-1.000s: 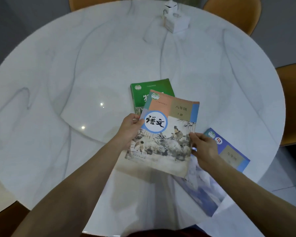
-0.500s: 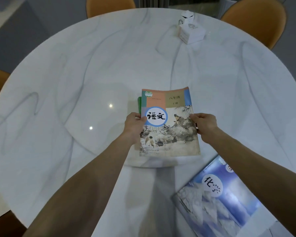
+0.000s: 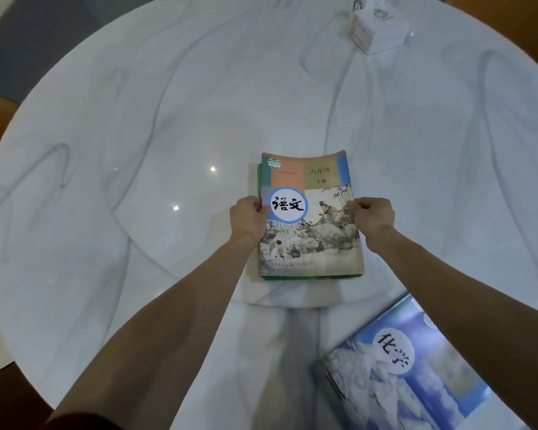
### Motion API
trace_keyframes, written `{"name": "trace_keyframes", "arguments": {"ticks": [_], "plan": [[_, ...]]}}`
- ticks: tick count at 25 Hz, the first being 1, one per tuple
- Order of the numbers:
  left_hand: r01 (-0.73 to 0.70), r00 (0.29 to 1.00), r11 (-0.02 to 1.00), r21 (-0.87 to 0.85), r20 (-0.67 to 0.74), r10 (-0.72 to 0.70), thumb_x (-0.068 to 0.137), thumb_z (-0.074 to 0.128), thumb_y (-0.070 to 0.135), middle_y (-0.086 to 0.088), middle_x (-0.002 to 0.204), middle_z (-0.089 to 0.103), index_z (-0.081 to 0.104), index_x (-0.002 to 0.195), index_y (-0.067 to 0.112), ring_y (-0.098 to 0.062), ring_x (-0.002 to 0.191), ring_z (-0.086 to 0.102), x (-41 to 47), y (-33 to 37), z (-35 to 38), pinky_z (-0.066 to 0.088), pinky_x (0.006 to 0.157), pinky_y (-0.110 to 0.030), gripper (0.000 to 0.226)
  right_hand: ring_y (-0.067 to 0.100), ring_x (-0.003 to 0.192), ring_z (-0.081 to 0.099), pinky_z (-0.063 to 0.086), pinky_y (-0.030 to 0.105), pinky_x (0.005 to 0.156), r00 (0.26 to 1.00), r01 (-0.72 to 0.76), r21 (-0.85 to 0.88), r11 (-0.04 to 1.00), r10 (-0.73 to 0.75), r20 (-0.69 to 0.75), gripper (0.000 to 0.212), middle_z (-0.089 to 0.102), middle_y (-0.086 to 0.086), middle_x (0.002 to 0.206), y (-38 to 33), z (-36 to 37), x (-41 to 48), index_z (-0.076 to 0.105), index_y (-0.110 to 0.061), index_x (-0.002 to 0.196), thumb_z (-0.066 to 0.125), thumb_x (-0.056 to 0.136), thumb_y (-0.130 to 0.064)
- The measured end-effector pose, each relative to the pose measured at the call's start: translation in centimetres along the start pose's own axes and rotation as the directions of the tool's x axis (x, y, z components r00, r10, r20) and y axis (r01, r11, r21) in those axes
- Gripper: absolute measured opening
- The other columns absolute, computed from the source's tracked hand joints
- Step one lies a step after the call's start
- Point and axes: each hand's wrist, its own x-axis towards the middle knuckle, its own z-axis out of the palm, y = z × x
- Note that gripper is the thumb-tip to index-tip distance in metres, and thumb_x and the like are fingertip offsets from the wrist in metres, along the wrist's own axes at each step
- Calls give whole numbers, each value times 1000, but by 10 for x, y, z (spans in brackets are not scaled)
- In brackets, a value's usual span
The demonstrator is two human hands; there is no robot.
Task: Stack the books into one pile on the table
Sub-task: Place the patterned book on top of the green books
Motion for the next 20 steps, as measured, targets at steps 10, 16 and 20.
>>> {"name": "trace_keyframes", "arguments": {"ticks": [10,16,20], "plan": [[-28,994,984,179,-101,47,97,46,11,-18,109,49,66,103,-4,-26,80,46,-10,-11,17,43,77,-30,26,23,62,34,23,27,48,983,177,-296,939,-183,7,32,40,15,57,20,10,5,49,-2,59,55,89,-7],[0,996,989,149,-87,13,99,41,13,-21,115,49,64,109,-5,-37,99,56,-15,-9,21,48,84,-38,30,20,52,24,20,25,44,984,154,-322,934,-175,-35,41,30,6,49,19,15,8,38,-7,50,52,88,-2],[45,997,980,194,-70,-32,100,41,15,-19,118,49,63,108,-5,-37,101,57,-16,-5,20,49,83,-40,31,17,48,21,20,20,41,983,137,-313,940,-167,-70,45,28,4,47,16,18,10,35,-9,48,53,89,-2]]}}
